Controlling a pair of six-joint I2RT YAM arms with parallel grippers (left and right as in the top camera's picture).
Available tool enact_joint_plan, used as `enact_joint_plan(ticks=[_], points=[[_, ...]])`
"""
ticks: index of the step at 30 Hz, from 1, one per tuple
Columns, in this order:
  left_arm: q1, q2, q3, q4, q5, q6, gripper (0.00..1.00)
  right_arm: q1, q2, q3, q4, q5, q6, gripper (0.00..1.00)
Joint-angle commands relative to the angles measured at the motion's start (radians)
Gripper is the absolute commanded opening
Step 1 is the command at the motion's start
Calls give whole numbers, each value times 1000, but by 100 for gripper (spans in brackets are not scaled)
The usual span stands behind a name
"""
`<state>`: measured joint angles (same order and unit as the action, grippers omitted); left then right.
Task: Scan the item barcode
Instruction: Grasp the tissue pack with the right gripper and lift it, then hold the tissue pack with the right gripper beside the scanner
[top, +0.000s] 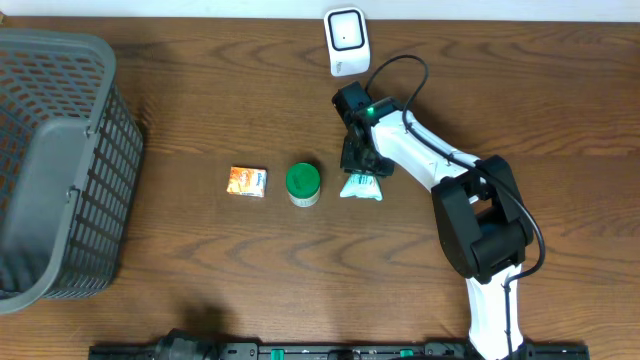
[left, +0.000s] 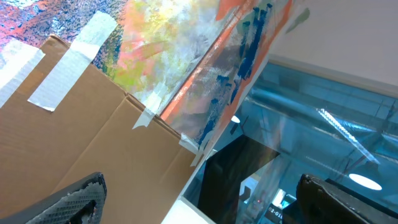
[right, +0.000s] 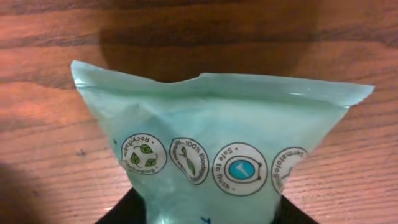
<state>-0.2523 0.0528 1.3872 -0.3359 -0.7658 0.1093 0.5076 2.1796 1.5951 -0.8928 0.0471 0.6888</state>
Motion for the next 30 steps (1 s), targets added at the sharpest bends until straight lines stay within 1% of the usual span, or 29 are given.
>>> enact_joint_plan(ticks=[1, 6, 8, 10, 11, 12, 15, 18, 21, 22, 25, 28, 29, 30], points=[[0, -8, -2, 5, -6, 18, 98, -18, 19, 39, -16, -125, -140, 29], [0, -8, -2, 5, -6, 18, 98, -62, 17, 84, -58, -347, -336, 28], [0, -8, -2, 5, -6, 18, 98, -92, 16, 97, -61, -467, -407, 25], [0, -8, -2, 5, -6, 18, 98, -122, 14, 102, -46, -584, -456, 25], [0, -8, -2, 5, -6, 18, 98, -140, 12, 103, -32, -665, -493, 26], [0, -8, -2, 5, -6, 18, 98, -169, 12, 103, -7, -791, -550, 27], [0, -8, -2, 5, -6, 18, 98, -224, 12, 103, 48, -1028, -628, 29], [0, -8, -2, 5, -6, 18, 98, -270, 12, 103, 115, -1318, -723, 30], [0, -8, -2, 5, -6, 18, 98, -294, 12, 103, 134, -1601, -893, 31], [0, -8, -2, 5, -6, 18, 98, -299, 12, 103, 133, -1608, -917, 31], [0, -8, -2, 5, -6, 18, 98, -299, 13, 103, 161, -1609, -953, 25], [0, -8, -2, 5, -6, 18, 98, -290, 13, 103, 196, -1609, -1023, 20], [0, -8, -2, 5, -6, 18, 98, -286, 13, 103, 218, -1609, -1040, 14], [0, -8, -2, 5, -6, 18, 98, -282, 13, 103, 247, -1609, -1065, 5]])
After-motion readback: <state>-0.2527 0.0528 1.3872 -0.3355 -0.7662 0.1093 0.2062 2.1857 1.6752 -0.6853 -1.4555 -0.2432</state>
